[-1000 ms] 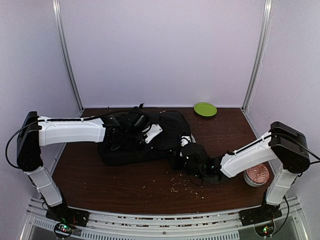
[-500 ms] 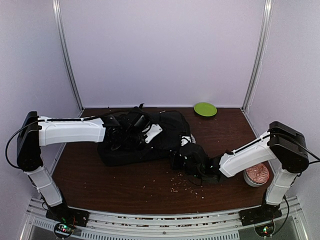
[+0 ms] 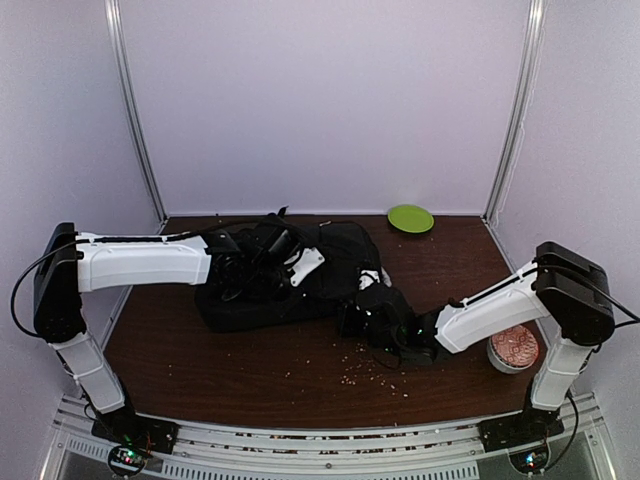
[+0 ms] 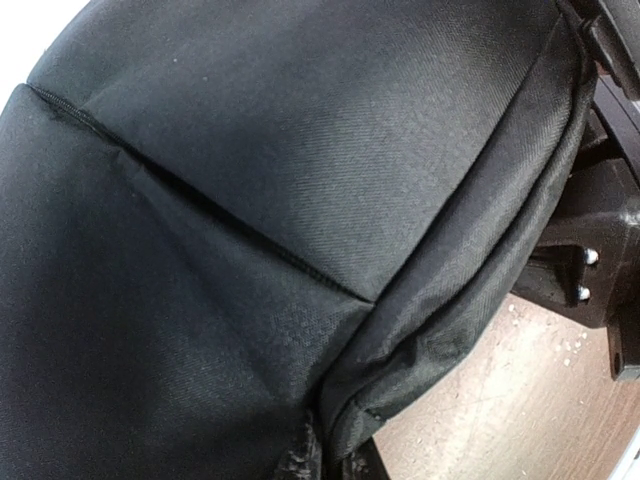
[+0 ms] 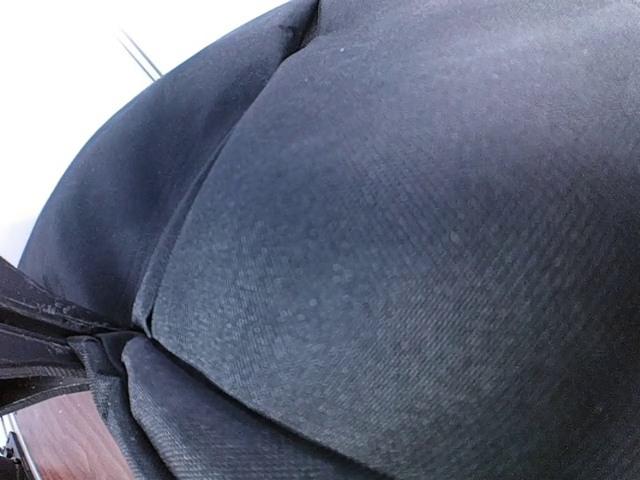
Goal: Pack the student bag
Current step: Zip the student bag at the center of the board.
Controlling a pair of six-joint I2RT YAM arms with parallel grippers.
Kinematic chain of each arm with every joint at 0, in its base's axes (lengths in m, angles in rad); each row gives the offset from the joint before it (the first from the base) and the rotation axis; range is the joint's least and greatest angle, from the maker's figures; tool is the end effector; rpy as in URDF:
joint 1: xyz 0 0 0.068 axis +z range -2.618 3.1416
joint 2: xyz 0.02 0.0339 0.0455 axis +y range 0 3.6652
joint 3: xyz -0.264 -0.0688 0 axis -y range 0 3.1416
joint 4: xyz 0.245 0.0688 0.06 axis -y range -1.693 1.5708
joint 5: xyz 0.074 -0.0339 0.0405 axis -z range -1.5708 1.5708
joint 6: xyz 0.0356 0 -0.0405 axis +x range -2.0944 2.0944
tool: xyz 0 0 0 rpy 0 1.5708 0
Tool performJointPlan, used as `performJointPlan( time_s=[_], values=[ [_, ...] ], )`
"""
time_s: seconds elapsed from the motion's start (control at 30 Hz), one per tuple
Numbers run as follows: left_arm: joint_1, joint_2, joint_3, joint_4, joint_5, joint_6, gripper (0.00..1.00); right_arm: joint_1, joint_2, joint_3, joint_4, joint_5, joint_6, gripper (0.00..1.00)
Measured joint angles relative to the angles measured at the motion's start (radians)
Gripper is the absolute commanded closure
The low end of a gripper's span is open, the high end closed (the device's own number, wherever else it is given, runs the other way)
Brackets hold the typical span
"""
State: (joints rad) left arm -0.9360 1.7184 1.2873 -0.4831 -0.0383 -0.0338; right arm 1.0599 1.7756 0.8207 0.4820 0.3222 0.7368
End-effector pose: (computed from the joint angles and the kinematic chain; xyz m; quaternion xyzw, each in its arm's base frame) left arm 0.2225 -0.2998 0.2400 0.4070 0.8544 -0.1342 0.2937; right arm 0.1859 0.3086 0.1576 -0.0528 0.8445 0.3177 0.4279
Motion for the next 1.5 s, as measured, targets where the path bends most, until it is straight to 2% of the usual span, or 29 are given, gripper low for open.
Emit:
performJointPlan(
  time_s=[0.17,0.43,0.77,1.2,1.5],
  values=[
    [0.000,0.000,0.000,0.001,-0.003,0.000,1.00,0.000,-0.011,-0.010,-0.002,-0.004,-0.009,1.00],
    [-0.008,0.000,-0.012,0.008,-0.013,0.000,1.00,-0.009,-0.129,-0.125,-0.039,-0.007,-0.031,1.00],
    [-0.023,-0.002,-0.058,0.054,-0.034,-0.014,1.00,-0.052,-0.197,-0.210,-0.059,-0.024,-0.031,1.00],
    [-0.052,-0.052,-0.163,0.174,-0.048,-0.047,1.00,-0.174,-0.330,-0.338,-0.052,-0.167,-0.032,1.00],
    [-0.061,-0.067,-0.184,0.183,-0.084,-0.056,1.00,-0.190,-0.401,-0.383,-0.061,-0.264,-0.106,1.00]
  ],
)
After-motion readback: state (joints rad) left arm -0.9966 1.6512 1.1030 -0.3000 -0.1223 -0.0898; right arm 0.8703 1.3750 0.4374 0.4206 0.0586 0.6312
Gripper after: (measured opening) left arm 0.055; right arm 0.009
